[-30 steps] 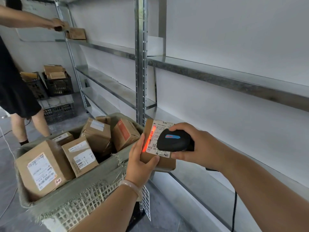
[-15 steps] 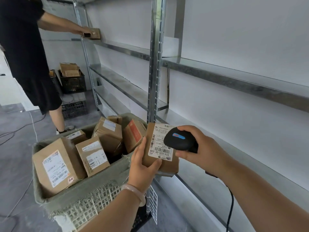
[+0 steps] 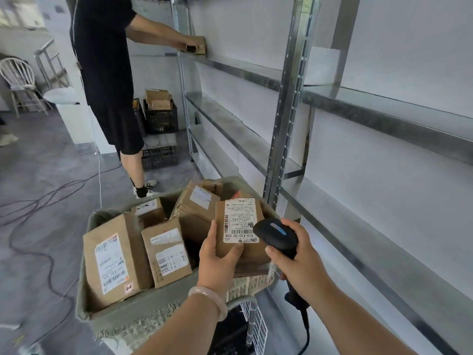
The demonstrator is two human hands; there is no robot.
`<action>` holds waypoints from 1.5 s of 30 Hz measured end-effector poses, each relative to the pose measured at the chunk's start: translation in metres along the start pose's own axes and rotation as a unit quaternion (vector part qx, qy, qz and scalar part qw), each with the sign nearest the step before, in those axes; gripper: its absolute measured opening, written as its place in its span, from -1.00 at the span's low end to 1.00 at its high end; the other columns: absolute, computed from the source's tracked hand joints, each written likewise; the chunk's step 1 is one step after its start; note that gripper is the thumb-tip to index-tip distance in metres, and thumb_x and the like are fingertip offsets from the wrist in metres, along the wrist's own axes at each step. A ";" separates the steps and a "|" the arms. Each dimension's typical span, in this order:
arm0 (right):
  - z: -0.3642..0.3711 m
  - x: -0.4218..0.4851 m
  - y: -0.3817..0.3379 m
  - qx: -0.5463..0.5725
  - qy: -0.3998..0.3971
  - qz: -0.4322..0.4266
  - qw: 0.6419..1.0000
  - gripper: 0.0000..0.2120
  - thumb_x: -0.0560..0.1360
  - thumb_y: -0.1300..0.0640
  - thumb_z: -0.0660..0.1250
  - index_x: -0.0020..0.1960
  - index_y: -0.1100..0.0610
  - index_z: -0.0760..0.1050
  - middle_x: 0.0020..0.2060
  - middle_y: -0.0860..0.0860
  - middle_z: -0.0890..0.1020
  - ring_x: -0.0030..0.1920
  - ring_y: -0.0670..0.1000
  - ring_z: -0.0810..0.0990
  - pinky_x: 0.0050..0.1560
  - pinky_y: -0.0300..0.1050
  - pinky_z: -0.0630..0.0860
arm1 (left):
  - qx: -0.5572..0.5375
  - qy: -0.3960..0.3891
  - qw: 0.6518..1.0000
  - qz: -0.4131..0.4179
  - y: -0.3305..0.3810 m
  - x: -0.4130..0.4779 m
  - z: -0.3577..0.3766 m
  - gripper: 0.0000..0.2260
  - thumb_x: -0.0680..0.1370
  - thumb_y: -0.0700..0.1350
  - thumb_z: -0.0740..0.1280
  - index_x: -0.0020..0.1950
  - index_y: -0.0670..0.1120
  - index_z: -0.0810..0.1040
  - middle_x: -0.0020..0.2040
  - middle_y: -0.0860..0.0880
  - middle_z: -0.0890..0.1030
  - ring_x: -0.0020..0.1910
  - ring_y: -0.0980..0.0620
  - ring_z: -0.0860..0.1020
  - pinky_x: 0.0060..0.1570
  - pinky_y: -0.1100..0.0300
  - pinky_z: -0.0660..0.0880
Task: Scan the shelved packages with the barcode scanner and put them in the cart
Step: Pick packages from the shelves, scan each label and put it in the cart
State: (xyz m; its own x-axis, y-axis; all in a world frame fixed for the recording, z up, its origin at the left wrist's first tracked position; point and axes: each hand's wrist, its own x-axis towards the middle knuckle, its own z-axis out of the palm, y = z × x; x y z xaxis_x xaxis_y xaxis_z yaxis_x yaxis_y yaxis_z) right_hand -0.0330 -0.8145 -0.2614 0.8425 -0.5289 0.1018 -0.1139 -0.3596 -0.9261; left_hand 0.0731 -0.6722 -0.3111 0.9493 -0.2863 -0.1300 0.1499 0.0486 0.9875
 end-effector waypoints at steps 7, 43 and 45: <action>0.010 0.086 0.029 0.028 -0.030 0.027 0.999 -0.45 0.45 0.02 0.47 0.31 -0.27 0.29 0.19 -0.17 0.45 0.05 -0.13 0.59 -0.09 -0.33 0.53 | 0.111 0.029 0.993 0.022 -0.003 0.062 0.017 -0.19 0.48 -0.05 0.49 0.57 0.21 0.07 0.41 0.14 0.30 0.43 0.11 0.29 0.46 0.03 0.28; 0.037 0.059 0.065 0.033 0.084 0.060 0.994 -0.36 0.43 0.11 0.50 0.20 -0.44 0.24 0.20 -0.08 0.50 0.02 -0.05 0.62 -0.01 -0.04 0.65 | 0.477 -0.093 0.865 0.123 -0.020 0.096 0.001 -0.16 0.53 0.16 0.36 0.57 0.25 -0.19 0.60 0.15 -0.13 0.58 -0.01 -0.05 0.53 -0.06 0.09; 0.027 0.038 0.058 0.030 0.126 0.058 0.990 -0.37 0.43 0.15 0.50 0.20 -0.41 0.25 0.18 -0.09 0.52 -0.04 0.01 0.64 -0.04 0.00 0.65 | 0.480 -0.115 0.859 0.135 -0.011 0.081 0.007 -0.18 0.55 0.17 0.33 0.57 0.26 -0.21 0.61 0.14 -0.16 0.59 -0.04 -0.08 0.54 -0.10 0.05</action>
State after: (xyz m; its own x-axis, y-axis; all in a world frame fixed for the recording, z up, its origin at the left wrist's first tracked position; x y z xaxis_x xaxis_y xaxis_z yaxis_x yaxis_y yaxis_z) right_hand 0.0064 -0.8345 -0.3208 0.6660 -0.7424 0.0733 -0.1642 -0.2418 -0.9563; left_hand 0.1468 -0.7032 -0.3315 0.8172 -0.5756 0.0279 -0.4692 -0.6365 0.6121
